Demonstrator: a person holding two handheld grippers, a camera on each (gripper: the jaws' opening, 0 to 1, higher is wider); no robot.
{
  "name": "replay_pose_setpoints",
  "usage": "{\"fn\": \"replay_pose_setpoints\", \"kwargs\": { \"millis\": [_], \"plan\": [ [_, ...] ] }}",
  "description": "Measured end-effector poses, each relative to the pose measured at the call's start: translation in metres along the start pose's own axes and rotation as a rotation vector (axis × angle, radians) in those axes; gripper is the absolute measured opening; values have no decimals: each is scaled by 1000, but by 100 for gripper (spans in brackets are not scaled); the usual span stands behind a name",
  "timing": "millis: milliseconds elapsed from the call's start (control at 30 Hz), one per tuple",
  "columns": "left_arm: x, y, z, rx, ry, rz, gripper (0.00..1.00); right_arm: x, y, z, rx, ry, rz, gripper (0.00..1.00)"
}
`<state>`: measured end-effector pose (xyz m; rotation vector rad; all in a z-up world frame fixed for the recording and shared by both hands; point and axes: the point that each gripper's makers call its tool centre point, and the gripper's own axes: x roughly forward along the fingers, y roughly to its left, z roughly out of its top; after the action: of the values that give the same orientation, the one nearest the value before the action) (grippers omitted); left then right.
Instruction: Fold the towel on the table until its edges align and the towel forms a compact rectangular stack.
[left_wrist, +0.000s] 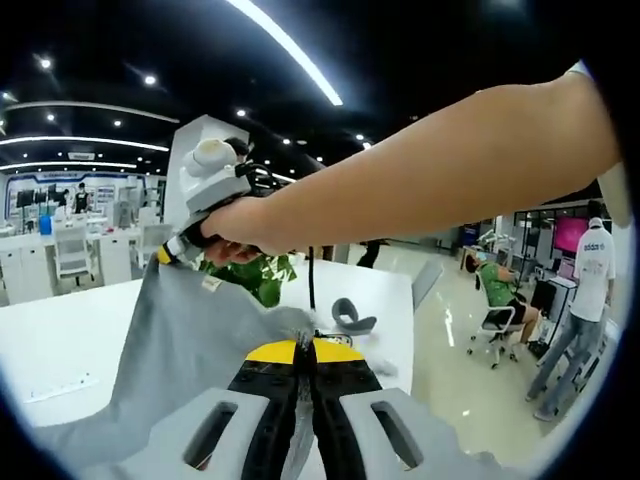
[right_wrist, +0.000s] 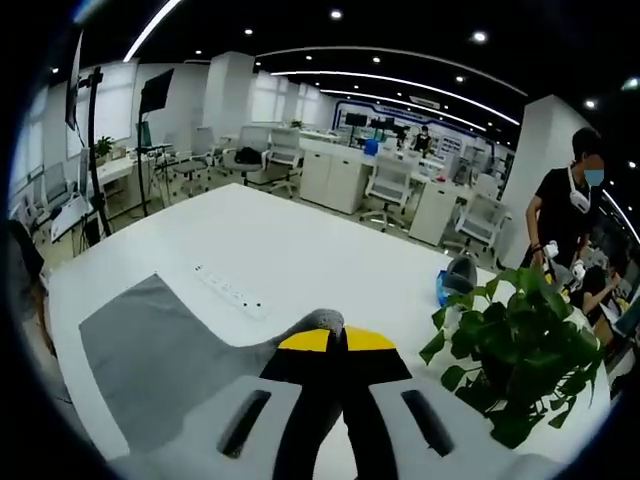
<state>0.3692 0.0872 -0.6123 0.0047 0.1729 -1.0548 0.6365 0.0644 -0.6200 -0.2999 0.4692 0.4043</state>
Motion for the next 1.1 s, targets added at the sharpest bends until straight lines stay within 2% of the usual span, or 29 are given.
{"fn": "replay_pose_setpoints", "kwargs": {
  "millis": [133, 400, 633, 867, 933, 1033, 1100],
  "plan": [
    [-9, 10, 0, 8, 0, 14, 3, 6, 6, 5, -6, 5, 10, 0],
    [-31, 27, 1, 30, -6, 49, 3, 13, 19, 14, 44, 26, 19, 0],
    [-51, 44, 3, 5, -15, 85, 3, 20, 30, 20, 90, 48, 20, 0],
    [-73, 59, 5, 1, -29, 126, 3, 28, 48, 33, 105, 52, 41, 0],
    [-77, 60, 5, 31, -26, 136, 3, 30, 54, 36, 109, 53, 47, 0],
    [-83, 64, 5, 10, -32, 142, 3, 33, 63, 41, 109, 55, 57, 0],
    [-87, 67, 4, 36, -26, 155, 3, 35, 69, 44, 107, 54, 62, 0]
  ]
}}
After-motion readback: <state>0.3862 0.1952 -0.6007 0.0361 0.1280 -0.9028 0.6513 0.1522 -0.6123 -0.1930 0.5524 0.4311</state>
